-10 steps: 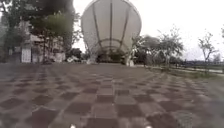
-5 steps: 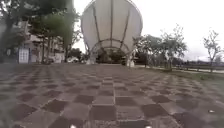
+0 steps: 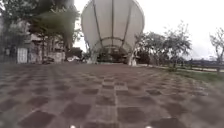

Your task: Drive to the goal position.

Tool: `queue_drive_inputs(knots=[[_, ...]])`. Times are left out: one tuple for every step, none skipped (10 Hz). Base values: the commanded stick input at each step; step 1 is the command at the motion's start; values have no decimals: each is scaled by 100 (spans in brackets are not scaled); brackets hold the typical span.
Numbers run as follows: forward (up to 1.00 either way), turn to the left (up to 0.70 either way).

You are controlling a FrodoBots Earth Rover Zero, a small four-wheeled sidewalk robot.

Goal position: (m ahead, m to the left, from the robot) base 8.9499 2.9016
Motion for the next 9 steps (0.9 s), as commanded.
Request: queue_drive_inputs(knots=[[85, 0], [85, 0], [85, 0], [85, 0], [85, 0], [85, 0], [85, 0], [85, 0], [85, 0]])
